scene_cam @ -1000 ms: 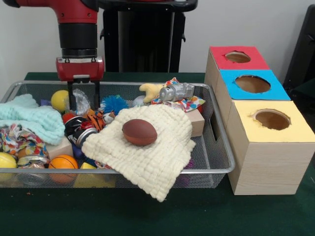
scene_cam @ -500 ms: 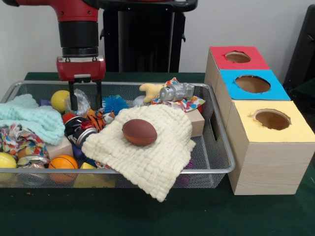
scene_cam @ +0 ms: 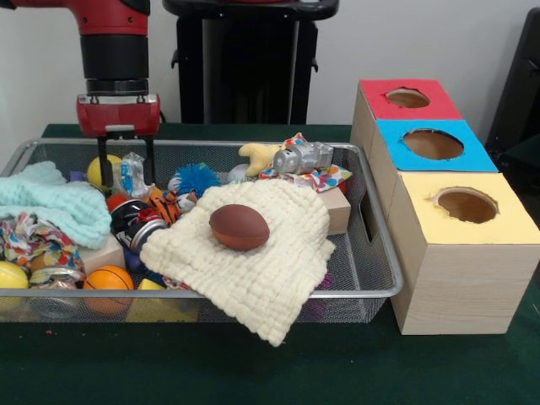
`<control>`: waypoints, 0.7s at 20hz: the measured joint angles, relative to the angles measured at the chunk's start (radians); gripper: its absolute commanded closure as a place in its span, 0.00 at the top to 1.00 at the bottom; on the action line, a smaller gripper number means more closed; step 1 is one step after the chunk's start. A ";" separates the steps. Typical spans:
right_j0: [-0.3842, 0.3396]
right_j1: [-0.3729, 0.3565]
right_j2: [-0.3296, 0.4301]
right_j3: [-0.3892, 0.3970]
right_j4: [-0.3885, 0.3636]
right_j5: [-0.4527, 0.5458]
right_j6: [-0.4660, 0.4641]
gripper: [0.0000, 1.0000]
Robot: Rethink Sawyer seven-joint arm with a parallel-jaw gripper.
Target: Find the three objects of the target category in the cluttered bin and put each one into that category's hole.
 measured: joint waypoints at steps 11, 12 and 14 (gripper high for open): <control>0.077 0.064 -0.097 -0.001 -0.045 -0.090 0.000 1.00; 0.083 0.067 -0.102 -0.001 -0.046 -0.100 0.000 1.00; 0.095 0.077 -0.116 -0.001 -0.046 -0.126 0.000 1.00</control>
